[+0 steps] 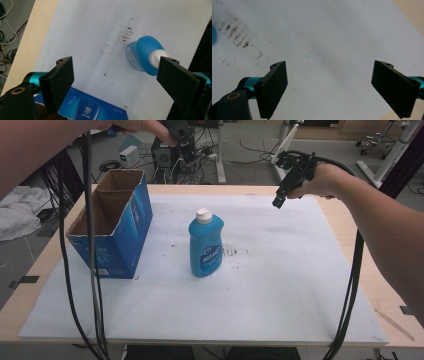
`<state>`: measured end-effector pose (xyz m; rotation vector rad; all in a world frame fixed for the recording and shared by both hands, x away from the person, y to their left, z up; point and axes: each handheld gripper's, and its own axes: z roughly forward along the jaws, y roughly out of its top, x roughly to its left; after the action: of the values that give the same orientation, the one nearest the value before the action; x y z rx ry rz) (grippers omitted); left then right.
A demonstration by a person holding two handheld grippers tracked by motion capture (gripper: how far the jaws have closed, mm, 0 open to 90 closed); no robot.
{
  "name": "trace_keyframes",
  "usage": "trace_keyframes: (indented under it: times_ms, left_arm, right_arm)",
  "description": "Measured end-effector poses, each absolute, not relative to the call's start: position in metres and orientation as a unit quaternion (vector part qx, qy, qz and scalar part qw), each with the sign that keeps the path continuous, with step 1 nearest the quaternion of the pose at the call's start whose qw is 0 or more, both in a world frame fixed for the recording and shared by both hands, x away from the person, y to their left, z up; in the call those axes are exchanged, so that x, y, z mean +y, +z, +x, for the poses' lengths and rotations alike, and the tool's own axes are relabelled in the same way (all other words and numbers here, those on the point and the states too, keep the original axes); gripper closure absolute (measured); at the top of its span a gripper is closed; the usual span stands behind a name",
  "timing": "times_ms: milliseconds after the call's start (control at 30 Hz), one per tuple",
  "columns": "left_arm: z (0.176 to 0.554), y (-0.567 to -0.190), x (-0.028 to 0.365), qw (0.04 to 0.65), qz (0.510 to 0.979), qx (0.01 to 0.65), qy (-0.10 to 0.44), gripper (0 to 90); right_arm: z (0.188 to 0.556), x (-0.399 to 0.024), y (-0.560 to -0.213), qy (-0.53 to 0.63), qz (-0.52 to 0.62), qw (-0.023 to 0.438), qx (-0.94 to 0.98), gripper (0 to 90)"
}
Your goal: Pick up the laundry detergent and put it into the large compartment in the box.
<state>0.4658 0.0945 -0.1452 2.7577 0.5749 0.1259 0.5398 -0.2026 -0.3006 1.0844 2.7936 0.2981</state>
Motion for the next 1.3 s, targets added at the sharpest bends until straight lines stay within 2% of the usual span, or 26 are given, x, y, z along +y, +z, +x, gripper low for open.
trace_keyframes:
  times_ms: [467,1300]
  left_arm:
    - [0.426,-0.143,0.069,0.154,0.975,0.159,0.015,14.5]
    - [0.416,-0.213,0.048,0.119,0.981,0.152,-0.014,14.4]
  right_arm:
    - [0.538,-0.208,-0.298,0.102,0.361,0.069,0.924,12.8]
    - [0.537,-0.201,-0.301,0.098,0.353,0.07,0.928,12.8]
